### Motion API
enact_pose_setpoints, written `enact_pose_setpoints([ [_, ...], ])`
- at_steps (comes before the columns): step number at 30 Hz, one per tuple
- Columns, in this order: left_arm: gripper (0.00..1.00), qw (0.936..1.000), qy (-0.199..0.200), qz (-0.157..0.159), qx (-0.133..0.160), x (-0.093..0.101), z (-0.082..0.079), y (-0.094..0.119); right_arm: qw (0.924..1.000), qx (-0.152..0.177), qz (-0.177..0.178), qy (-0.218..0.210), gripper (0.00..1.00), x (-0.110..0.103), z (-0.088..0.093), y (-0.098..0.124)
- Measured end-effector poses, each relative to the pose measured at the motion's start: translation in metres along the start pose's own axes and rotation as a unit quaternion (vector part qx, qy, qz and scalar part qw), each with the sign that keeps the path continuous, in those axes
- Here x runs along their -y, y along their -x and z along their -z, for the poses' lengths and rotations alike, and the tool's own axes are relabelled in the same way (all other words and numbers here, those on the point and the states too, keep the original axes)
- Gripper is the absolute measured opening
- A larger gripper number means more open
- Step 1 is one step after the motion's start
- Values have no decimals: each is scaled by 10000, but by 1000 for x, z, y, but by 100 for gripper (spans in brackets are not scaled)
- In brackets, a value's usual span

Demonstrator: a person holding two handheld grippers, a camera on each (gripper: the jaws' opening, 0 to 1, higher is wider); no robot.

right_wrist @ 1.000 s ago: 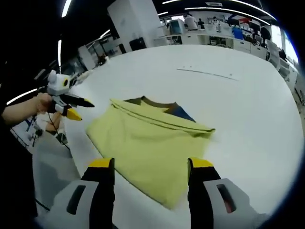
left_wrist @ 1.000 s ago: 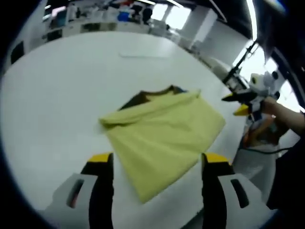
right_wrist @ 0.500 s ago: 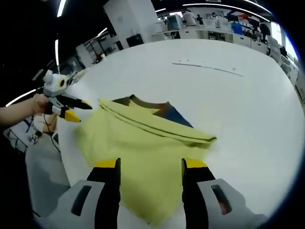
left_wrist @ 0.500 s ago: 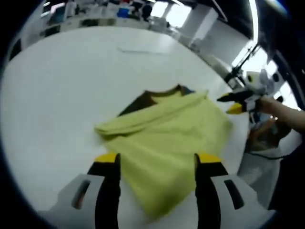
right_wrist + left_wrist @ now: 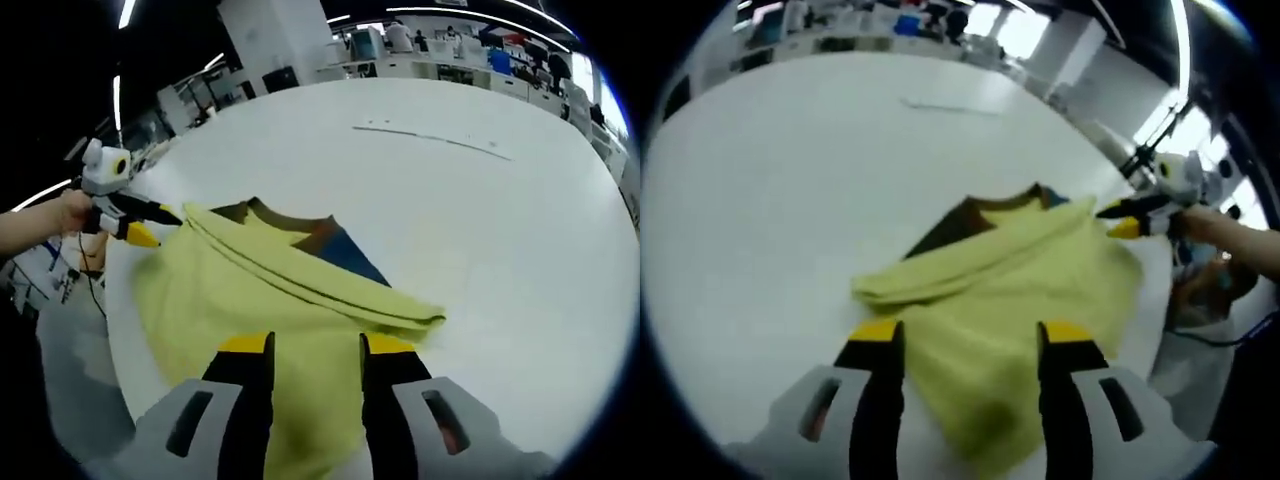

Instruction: Fold the garment on the visible template until the final outline fits inside the template.

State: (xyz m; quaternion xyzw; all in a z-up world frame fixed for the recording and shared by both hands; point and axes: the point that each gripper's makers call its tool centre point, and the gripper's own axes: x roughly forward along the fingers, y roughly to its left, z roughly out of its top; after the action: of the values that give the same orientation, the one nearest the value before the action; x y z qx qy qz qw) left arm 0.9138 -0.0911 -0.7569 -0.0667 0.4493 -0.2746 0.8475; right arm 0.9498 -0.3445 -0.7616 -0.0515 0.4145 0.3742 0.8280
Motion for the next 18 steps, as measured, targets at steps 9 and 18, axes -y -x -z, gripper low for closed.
enact_pose_setpoints([
  [9, 34, 9990, -241, -368, 14, -12, -5, -14, 9983, -96, 393, 412, 22, 13, 3, -11],
  [18, 19, 9977, -206, -646, 80, -26, -17, -20, 9968, 40, 664, 438, 15, 25, -7, -16],
])
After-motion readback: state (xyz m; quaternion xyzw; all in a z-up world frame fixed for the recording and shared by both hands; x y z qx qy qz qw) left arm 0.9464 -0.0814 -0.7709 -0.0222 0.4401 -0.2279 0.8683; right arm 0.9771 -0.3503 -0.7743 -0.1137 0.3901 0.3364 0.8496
